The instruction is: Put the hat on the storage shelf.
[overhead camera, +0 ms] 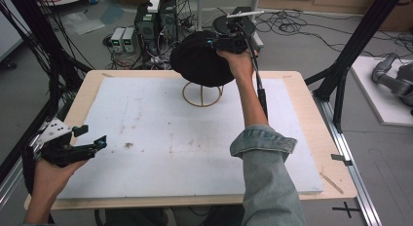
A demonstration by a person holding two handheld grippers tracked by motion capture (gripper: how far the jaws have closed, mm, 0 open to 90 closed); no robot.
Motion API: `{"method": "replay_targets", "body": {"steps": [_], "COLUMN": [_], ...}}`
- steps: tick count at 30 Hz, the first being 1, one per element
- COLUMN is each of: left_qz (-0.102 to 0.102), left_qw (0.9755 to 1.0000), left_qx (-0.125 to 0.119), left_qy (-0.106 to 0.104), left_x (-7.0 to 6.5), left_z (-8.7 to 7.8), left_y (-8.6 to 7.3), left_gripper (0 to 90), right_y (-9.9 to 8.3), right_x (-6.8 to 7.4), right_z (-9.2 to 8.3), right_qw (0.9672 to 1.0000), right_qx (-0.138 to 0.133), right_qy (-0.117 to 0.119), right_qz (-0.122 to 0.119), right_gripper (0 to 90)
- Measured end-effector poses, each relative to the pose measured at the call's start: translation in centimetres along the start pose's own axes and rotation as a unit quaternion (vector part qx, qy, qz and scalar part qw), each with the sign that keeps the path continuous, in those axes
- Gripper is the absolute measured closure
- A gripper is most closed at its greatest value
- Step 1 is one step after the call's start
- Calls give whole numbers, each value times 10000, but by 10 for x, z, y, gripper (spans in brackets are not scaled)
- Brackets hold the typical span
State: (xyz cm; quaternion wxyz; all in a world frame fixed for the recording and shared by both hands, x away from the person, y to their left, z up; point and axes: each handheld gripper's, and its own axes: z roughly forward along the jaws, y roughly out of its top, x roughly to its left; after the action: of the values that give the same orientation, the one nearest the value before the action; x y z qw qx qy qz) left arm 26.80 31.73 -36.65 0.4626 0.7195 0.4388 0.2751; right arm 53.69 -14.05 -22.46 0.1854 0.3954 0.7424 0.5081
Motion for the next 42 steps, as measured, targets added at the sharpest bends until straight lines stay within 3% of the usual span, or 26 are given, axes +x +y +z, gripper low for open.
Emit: {"method": "replay_targets", "body": {"steps": [11, 20, 23, 24, 26, 27, 30, 38, 42], "left_qz": [62, 125, 161, 161, 173, 195, 194, 229, 232], "left_qw": [9999, 9998, 9996, 9996, 9995, 9995, 9993, 9989, 9989], "left_qx": [-74, -69, -57, -57, -60, -48, -49, -54, -57], "left_qy": [-79, -154, -216, -216, -247, -257, -310, -397, -412], "left_x": [-6, -9, -12, -12, -13, -14, -15, -20, -21], "left_z": [5, 16, 24, 24, 28, 30, 35, 44, 46], "left_y": [6, 12, 15, 15, 17, 18, 19, 23, 23], "left_gripper": [229, 229, 229, 229, 229, 229, 229, 229, 228], "right_y": [0, -25, -34, -35, -41, -41, -52, -85, -116], "right_x": [1, -10, -16, -15, -12, -12, -6, 6, 16], "right_z": [-21, -46, -59, -64, -76, -76, -93, -116, -132], "right_qw": [9999, 9998, 9992, 9992, 9995, 9995, 9996, 9995, 9992], "right_qx": [-26, -49, 321, 297, -88, -88, -72, 10, -6], "right_qy": [-96, -201, -247, -254, -297, -297, -274, -297, -334], "right_qz": [-31, 5, 75, 66, -62, -62, -79, -111, -214], "right_gripper": [381, 359, 314, 316, 327, 327, 305, 234, 211]}}
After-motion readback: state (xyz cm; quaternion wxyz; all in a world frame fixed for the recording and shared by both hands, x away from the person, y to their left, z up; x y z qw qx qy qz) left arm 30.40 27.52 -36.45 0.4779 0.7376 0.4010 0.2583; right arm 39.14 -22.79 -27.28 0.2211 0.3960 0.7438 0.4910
